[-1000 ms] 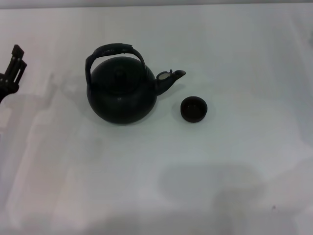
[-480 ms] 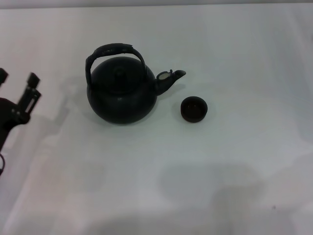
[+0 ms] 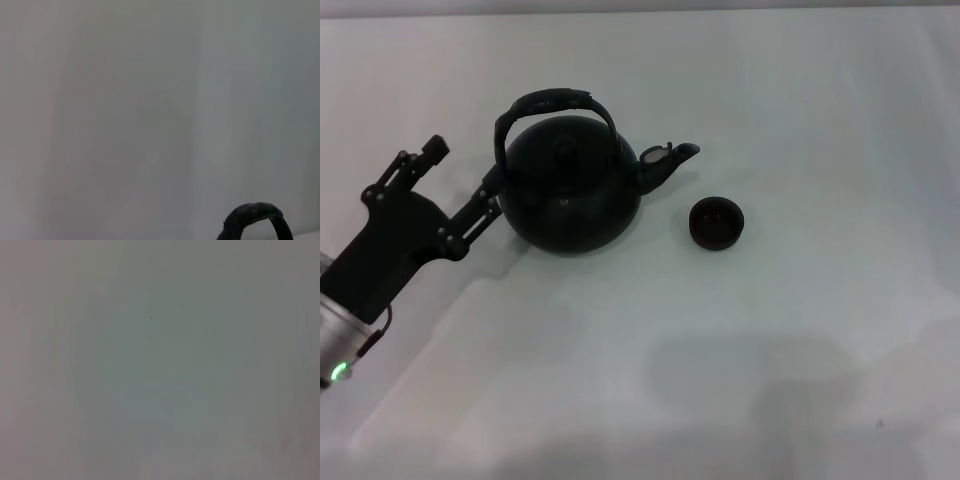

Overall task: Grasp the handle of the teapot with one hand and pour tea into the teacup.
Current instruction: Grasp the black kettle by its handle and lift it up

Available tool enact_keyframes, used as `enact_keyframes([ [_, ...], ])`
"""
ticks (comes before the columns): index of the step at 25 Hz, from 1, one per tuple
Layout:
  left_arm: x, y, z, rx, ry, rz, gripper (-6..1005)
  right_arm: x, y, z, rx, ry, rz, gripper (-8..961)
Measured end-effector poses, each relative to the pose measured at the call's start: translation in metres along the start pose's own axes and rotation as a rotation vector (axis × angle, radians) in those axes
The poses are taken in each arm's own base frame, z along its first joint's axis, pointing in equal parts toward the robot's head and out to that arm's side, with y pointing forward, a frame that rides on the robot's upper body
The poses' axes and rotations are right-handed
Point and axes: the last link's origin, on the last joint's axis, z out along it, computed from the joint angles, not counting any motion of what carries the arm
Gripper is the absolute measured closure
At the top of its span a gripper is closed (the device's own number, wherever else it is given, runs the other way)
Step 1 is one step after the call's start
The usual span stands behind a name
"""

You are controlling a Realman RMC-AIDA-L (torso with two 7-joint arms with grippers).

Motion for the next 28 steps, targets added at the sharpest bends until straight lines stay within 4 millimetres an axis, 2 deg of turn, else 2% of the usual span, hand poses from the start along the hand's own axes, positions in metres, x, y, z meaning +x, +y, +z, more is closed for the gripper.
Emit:
enact_keyframes([
  [9,-0.002,-0.003,0.015,0.008,-0.03,-0.008,251,0.0,0.001,0.0,-0.003,-0.004,0.006,111],
  [18,-0.004,-0.005,0.043,0.017,-0.07,-0.008,252,-0.001,0.003,0.001,-0.006,-0.008,0.011,111],
  [28,-0.005,-0.007,0.051,0.035,-0.089,-0.015,253,-0.001,0.003,0.001,-0.007,-0.009,0.013,111],
])
